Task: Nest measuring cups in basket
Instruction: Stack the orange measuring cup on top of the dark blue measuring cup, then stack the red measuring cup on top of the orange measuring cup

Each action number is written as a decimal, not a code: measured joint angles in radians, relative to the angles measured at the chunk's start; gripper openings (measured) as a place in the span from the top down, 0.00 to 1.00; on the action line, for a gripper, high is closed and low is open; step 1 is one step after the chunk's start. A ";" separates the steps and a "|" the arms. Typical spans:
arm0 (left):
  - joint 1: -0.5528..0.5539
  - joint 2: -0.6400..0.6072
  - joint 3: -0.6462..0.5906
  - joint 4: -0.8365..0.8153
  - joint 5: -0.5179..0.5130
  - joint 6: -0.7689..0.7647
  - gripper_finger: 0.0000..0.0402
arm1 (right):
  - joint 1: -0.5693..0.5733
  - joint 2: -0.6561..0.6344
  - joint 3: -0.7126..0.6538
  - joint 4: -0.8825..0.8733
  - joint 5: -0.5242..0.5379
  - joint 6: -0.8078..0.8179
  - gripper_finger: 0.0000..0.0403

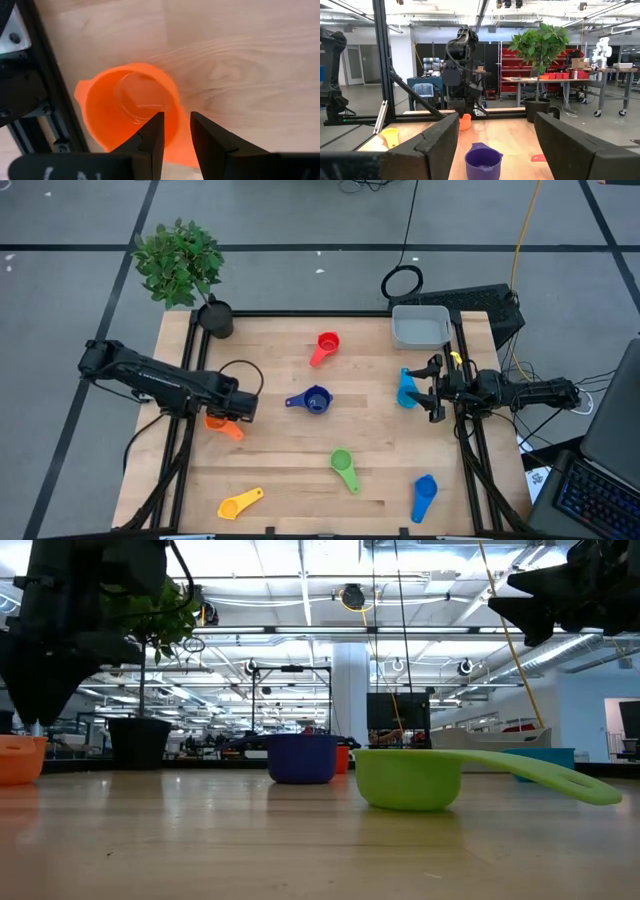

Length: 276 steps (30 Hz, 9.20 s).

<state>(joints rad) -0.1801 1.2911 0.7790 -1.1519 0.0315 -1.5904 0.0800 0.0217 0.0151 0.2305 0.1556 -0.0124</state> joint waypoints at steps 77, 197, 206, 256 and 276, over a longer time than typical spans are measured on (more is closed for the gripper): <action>0.397 0.330 0.441 0.290 -0.243 1.385 0.98 | 0.000 0.000 0.000 0.188 0.001 0.044 0.38; 0.544 0.941 1.259 0.101 -0.230 1.738 0.48 | 0.000 0.034 0.000 -0.005 -0.057 0.211 0.38; 0.534 0.987 1.259 0.125 -0.137 1.749 0.48 | 0.000 0.060 0.000 -0.007 -0.054 0.203 0.38; 0.248 0.805 1.259 -0.079 -0.193 1.889 0.97 | 0.000 0.091 0.000 -0.029 -0.052 0.254 0.38; 0.178 0.840 1.259 -0.208 -0.012 1.878 0.97 | 0.000 0.091 0.000 -0.018 -0.052 0.286 0.38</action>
<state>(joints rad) -0.0023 2.1306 2.0377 -1.3601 0.0198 0.2874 0.0799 0.1127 0.0151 0.2123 0.1040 0.2732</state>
